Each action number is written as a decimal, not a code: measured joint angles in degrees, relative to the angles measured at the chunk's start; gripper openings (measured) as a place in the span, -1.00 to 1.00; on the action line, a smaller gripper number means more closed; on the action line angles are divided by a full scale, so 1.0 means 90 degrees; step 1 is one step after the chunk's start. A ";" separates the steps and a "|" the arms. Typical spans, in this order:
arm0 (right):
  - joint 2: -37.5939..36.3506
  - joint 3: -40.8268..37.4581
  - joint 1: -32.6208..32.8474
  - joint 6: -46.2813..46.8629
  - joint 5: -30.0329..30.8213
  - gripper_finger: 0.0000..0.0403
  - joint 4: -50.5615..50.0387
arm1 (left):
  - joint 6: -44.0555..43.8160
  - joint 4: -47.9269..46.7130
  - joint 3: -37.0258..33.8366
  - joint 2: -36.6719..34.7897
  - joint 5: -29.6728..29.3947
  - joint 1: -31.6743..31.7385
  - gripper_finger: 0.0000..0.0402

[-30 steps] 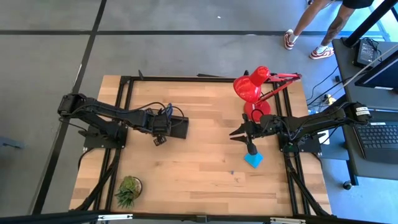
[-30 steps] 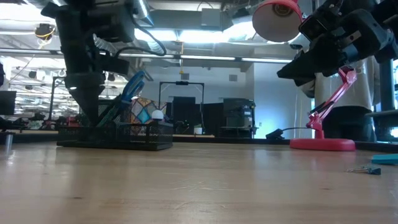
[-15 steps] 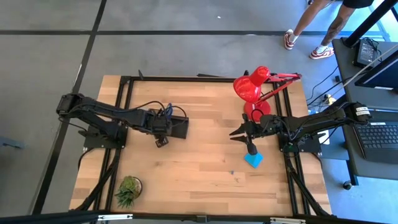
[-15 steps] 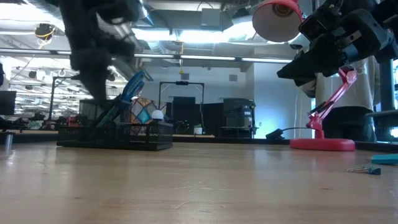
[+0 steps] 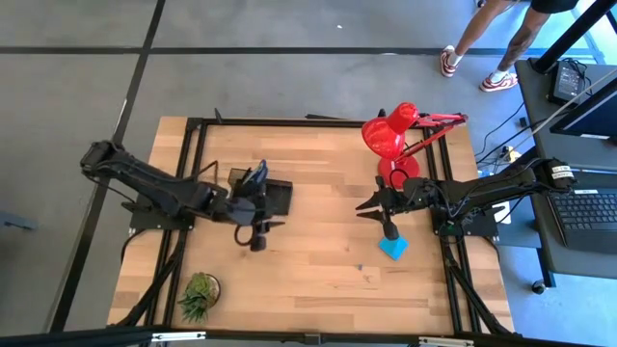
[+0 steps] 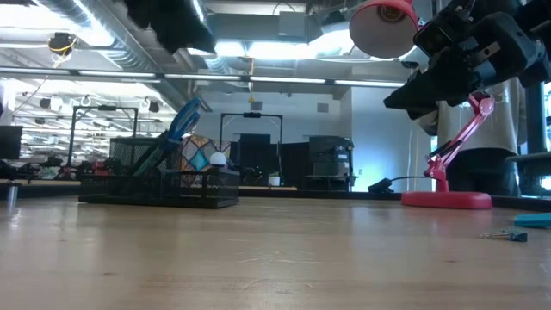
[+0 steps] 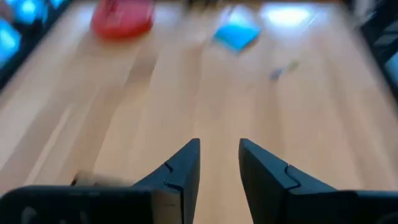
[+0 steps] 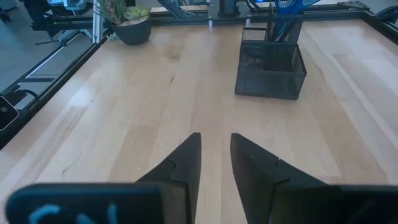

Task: Pick and place office supplies into organizer
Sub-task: Put the blue sticky notes into the black desk organizer

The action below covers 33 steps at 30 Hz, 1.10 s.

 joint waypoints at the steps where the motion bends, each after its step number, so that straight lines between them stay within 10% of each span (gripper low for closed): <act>1: 0.0000 0.0000 -0.0002 0.0002 0.0000 -0.55 -0.0002 | 0.0175 0.0398 -0.0096 0.0000 -0.0021 -0.0087 -0.49; 17: 0.0000 0.0006 0.0453 0.1316 -0.2039 -0.55 0.0180 | 0.0384 0.3864 -0.2097 0.0002 -0.0055 -0.0570 -0.51; 26: 0.0216 0.1680 0.1751 0.2568 -0.0032 -0.55 -0.3748 | 0.0400 0.3885 -0.2128 0.0005 -0.0056 -0.0563 -0.51; 33: 0.0957 0.2257 0.2642 0.5190 0.0263 -0.55 -0.5893 | 0.0478 0.3888 -0.2128 0.0005 -0.0112 -0.0563 -0.51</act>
